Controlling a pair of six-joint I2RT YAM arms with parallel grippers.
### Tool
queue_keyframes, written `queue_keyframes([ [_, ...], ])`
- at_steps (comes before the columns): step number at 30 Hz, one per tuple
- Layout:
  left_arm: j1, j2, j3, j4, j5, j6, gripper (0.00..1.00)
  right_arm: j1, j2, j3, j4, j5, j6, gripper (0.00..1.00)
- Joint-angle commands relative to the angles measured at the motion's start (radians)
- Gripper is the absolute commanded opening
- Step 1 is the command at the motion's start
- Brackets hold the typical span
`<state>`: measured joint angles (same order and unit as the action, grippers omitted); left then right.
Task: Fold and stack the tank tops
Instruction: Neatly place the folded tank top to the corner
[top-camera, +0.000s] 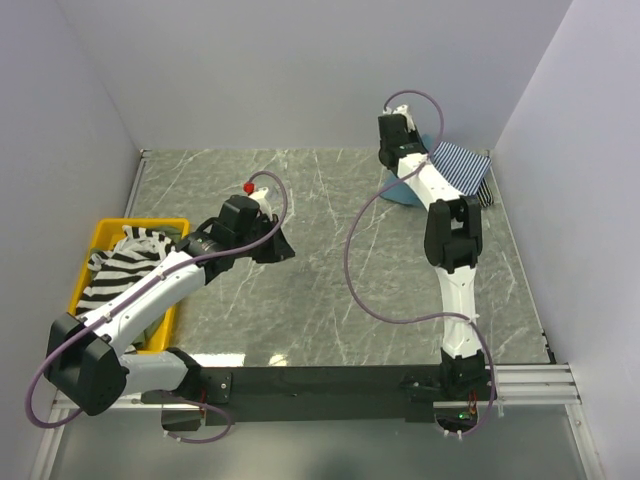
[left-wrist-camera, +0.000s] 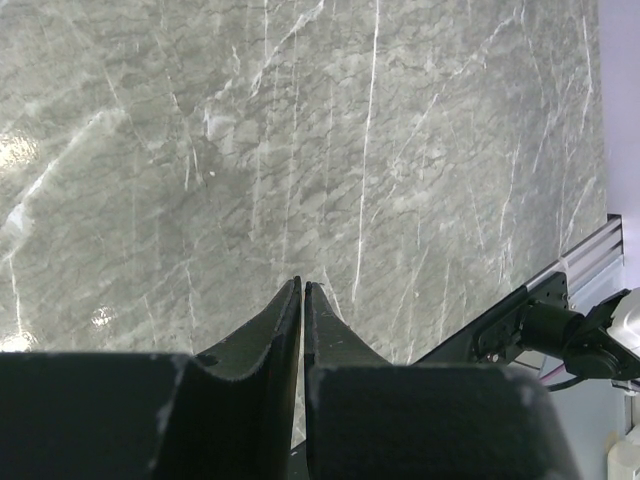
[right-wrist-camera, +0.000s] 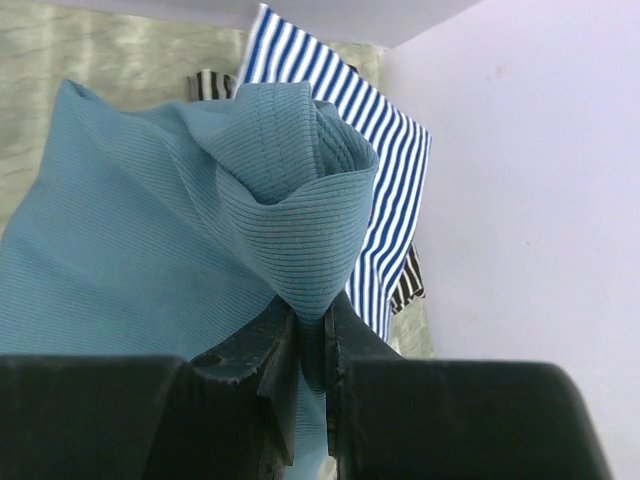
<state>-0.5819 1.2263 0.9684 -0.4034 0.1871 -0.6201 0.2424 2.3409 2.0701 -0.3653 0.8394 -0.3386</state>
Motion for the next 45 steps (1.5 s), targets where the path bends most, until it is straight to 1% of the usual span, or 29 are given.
queue_keyframes([
  [1,0.004,0.006,-0.013,0.038,0.025,0.020,0.11,-0.040,-0.081,0.054,0.054,-0.011,-0.017,0.00],
  [5,0.004,0.007,-0.013,0.038,0.028,0.020,0.11,-0.087,-0.094,0.061,0.037,-0.068,0.016,0.00],
  [13,0.004,0.006,-0.027,0.046,0.038,0.017,0.11,-0.176,-0.169,0.030,0.016,-0.210,0.113,0.00],
  [18,0.004,0.009,-0.027,0.052,0.051,0.014,0.11,-0.219,-0.187,0.024,0.009,-0.263,0.154,0.00],
  [22,0.004,0.012,-0.027,0.052,0.051,0.016,0.11,-0.238,-0.170,0.024,0.008,-0.293,0.182,0.00],
  [23,0.004,0.013,-0.028,0.052,0.052,0.016,0.11,-0.268,-0.160,0.021,0.008,-0.307,0.194,0.00],
  [29,0.004,0.018,-0.031,0.055,0.055,0.014,0.12,-0.325,-0.114,-0.016,0.023,-0.342,0.257,0.00],
  [32,0.004,0.022,-0.031,0.057,0.061,0.014,0.12,-0.344,-0.083,-0.008,0.013,-0.368,0.289,0.00],
  [33,0.004,0.024,-0.031,0.057,0.061,0.014,0.12,-0.354,-0.077,-0.007,0.009,-0.376,0.297,0.04],
  [34,0.004,0.024,-0.030,0.057,0.058,0.014,0.12,-0.359,-0.069,-0.001,0.006,-0.393,0.305,0.11],
  [35,0.004,0.025,-0.028,0.057,0.061,0.014,0.12,-0.365,-0.057,0.002,0.000,-0.401,0.323,0.30],
  [37,0.004,0.027,-0.031,0.058,0.063,0.013,0.12,-0.377,-0.051,0.015,-0.024,-0.405,0.337,0.46],
  [38,0.004,0.029,-0.030,0.058,0.063,0.011,0.12,-0.379,-0.049,0.019,-0.033,-0.405,0.372,0.54],
  [41,0.004,0.033,-0.031,0.060,0.069,0.007,0.12,-0.384,-0.055,0.048,-0.073,-0.390,0.414,0.61],
  [45,0.004,0.035,-0.033,0.061,0.074,0.005,0.12,-0.385,-0.095,0.068,-0.122,-0.391,0.466,0.62],
])
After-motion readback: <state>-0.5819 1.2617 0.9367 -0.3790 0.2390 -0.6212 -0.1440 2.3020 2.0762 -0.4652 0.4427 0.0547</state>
